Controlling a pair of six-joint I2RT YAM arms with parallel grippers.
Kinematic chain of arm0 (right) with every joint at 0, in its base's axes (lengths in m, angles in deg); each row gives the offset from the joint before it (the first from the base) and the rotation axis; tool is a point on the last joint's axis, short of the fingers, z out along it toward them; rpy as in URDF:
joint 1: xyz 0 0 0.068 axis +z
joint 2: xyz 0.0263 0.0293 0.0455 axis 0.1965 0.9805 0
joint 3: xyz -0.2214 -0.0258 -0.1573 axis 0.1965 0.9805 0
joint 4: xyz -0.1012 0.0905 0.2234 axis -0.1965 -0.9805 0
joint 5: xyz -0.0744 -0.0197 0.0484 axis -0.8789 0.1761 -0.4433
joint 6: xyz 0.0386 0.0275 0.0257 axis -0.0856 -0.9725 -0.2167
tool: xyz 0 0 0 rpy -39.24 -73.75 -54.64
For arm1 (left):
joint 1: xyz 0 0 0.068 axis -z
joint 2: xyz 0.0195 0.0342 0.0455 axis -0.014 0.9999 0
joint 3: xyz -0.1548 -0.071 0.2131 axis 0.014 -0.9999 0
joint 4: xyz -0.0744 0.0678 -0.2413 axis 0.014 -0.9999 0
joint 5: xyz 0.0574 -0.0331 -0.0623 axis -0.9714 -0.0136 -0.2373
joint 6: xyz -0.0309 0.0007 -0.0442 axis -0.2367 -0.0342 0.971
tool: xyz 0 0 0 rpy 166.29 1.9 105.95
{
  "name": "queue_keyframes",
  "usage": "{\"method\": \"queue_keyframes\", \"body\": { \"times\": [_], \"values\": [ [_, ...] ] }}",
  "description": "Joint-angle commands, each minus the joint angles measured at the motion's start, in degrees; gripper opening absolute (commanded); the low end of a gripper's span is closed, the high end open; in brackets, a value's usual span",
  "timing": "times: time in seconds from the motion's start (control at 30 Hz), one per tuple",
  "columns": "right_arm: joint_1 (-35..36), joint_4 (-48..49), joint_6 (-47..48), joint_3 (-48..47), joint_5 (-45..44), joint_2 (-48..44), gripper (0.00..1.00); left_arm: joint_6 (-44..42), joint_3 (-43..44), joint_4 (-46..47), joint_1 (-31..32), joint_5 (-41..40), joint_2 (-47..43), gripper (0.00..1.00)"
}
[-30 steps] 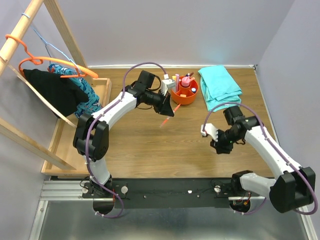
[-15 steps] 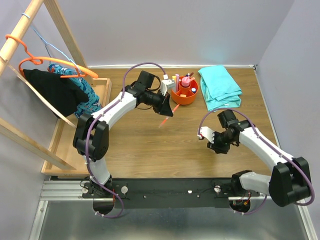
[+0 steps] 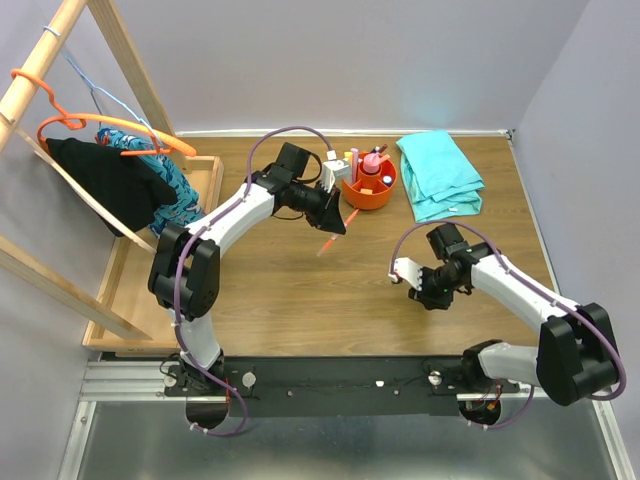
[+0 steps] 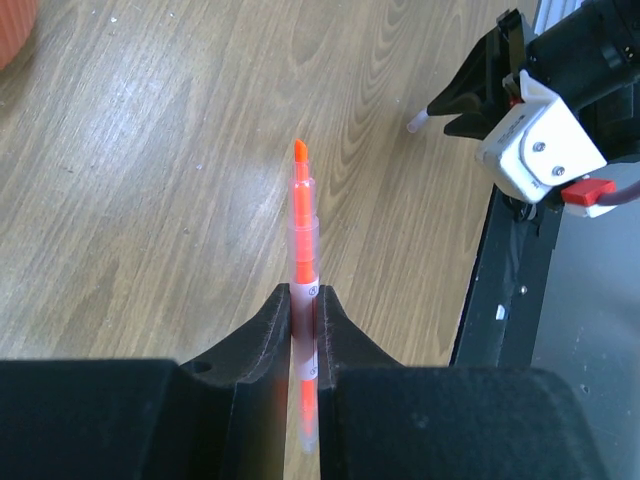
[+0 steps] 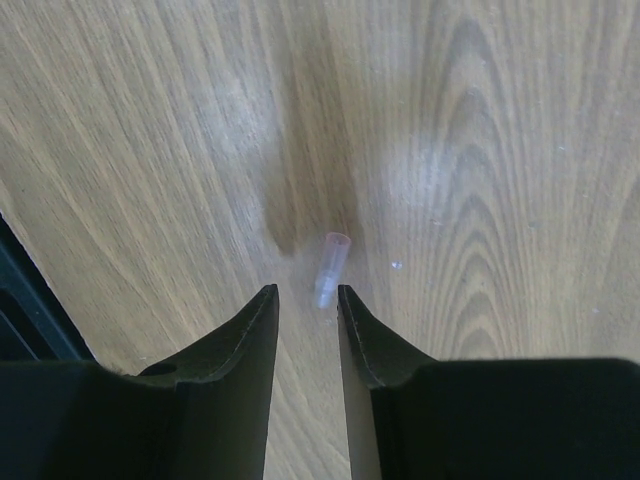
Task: Sort the stationery into containers
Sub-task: Close the pen cap on the pen.
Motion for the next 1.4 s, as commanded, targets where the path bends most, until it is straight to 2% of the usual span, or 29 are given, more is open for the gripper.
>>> {"method": "queue_keyframes", "body": {
  "times": [0.0, 0.27, 0.6, 0.93, 1.03, 1.23, 1.37],
  "values": [
    [1.67, 2.42, 0.87, 2.09, -0.37, 0.61, 0.37, 0.1, 0.6, -0.07, 0.18, -1.09, 0.98, 0.0],
    [1.94, 4.09, 4.73, 2.35, -3.45, 3.68, 0.32, 0.19, 0.95, -0.16, 0.27, -1.26, 1.77, 0.0],
    [1.94, 4.09, 11.23, -0.37, -2.67, 7.73, 0.26, -0.25, 0.69, -0.52, 0.44, -1.88, 1.59, 0.01],
    [3.52, 9.18, 34.24, -2.75, -2.84, 10.01, 0.31, -2.36, 0.08, -2.27, 0.44, -3.46, 0.27, 0.01],
    [4.31, 9.54, 37.94, -4.32, -1.26, 11.76, 0.32, -3.24, -0.45, -2.71, 0.44, -3.99, -0.43, 0.01],
    [5.63, 7.17, 39.19, -6.88, 1.11, 14.49, 0.31, -3.76, -0.89, -3.06, 0.44, -4.51, -0.78, 0.01],
    [5.81, 4.88, 37.61, -7.32, 2.17, 14.85, 0.27, -4.29, -0.89, -3.5, 0.44, -4.25, -0.61, 0.01]
  ]
}}
